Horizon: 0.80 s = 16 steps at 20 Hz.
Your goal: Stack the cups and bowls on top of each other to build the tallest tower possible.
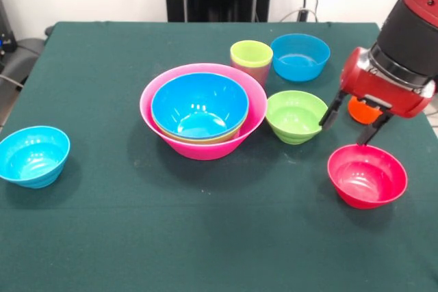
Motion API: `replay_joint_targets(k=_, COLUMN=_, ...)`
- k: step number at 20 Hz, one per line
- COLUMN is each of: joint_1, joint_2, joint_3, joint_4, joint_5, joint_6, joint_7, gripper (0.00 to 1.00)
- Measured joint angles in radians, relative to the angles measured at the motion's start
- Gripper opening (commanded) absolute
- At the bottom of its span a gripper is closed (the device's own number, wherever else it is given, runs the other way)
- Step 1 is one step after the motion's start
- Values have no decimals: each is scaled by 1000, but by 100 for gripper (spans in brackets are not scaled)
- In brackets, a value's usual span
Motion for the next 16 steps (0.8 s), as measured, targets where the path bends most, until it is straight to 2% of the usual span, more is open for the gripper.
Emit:
replay_joint_targets(k=7, joint_1=4, joint_2=-12, joint_3=39, joint_4=63, joint_5=0, joint_6=-117, joint_7=0, gripper=100)
replay_joint_targets(k=16, joint_1=4, joint_2=-30, joint_3=75, joint_4=112, joint_5=0, joint_6=-198, joint_7=0, gripper=100)
